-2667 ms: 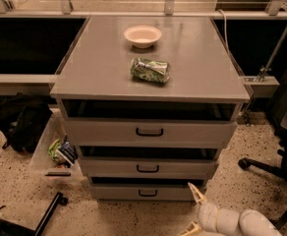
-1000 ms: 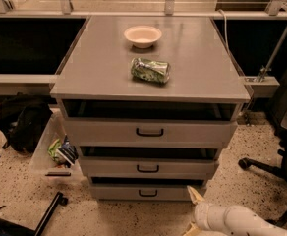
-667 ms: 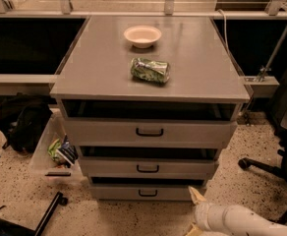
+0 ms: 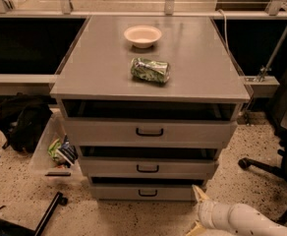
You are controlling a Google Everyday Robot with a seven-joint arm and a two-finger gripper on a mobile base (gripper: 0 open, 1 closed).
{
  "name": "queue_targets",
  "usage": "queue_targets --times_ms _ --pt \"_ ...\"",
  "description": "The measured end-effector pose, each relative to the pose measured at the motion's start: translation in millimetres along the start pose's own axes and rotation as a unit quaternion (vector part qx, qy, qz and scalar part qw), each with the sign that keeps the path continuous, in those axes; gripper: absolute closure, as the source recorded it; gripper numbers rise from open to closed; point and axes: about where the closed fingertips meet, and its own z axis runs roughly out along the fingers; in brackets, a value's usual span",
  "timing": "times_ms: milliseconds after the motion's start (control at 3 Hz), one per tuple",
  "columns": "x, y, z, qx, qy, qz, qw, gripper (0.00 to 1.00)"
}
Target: Open bottom drawer
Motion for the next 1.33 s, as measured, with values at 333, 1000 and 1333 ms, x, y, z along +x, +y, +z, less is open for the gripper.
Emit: queue_targets --times_ms 333,1000,1333 --pt "24.1 -20.8 10.2 0.005 -0.036 0.029 0.9989 0.00" --pt "37.8 -19.2 31.6 -0.008 -0.052 0.044 0.9977 0.00" --pt "58.0 9.9 92.1 -0.065 -0.088 0.066 0.9918 0.00"
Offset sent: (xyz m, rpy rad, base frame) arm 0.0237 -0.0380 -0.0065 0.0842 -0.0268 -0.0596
